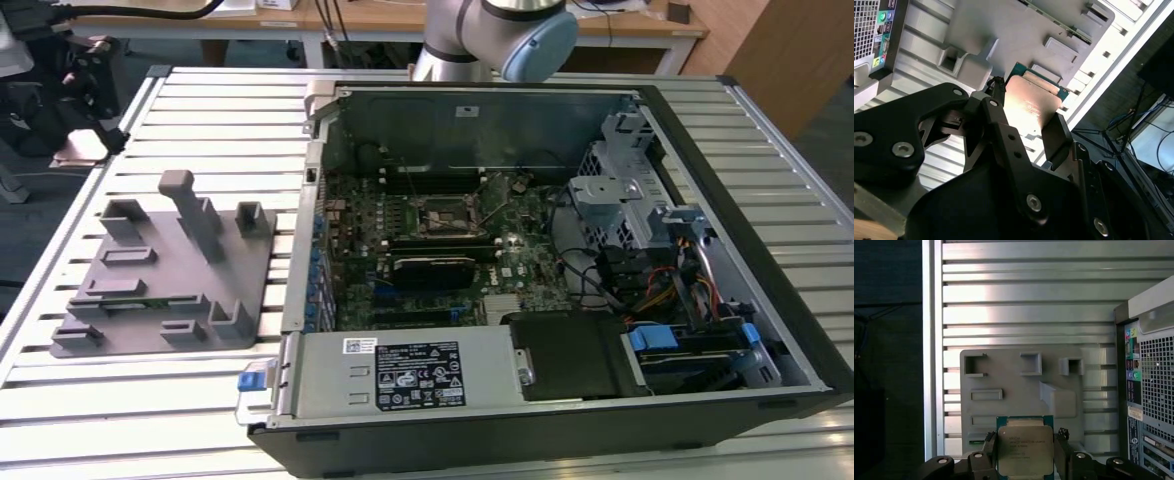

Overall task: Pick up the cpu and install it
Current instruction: 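Pick up the cpu and move it towards the insertion slot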

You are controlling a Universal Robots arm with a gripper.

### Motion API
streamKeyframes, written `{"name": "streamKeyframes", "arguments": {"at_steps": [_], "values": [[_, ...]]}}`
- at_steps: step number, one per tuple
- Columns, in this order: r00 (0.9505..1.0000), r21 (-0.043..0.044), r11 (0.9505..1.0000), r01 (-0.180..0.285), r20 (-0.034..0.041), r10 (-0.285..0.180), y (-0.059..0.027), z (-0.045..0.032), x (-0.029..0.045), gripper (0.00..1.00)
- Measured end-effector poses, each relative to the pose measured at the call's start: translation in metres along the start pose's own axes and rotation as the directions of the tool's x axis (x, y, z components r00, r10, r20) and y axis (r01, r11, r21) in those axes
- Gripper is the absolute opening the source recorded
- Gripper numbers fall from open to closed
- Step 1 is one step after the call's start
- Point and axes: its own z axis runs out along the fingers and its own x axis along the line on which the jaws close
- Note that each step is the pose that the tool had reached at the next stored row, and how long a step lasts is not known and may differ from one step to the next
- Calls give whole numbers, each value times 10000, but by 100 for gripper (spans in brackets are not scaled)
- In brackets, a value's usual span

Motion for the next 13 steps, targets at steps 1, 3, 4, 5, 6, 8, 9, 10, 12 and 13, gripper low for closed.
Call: {"name": "streamKeyframes", "arguments": {"at_steps": [1,3,4,5,6,8,9,10,12,13], "values": [[10000,0,10000,0,0,0,0,0,-10,54],[10000,0,10000,0,0,0,1,0,-30,54],[10000,-1,10000,0,1,0,1,1,-40,54],[10000,0,10000,-1,0,1,2,0,-50,54],[10000,0,10000,0,0,0,2,1,-60,54],[10000,0,10000,0,0,0,3,1,-78,54],[10000,0,10000,0,0,0,3,1,-87,54],[10000,0,10000,0,0,0,3,1,-96,54],[10000,0,10000,0,0,0,4,1,-114,54],[10000,0,10000,-1,0,1,4,1,-123,54]]}}
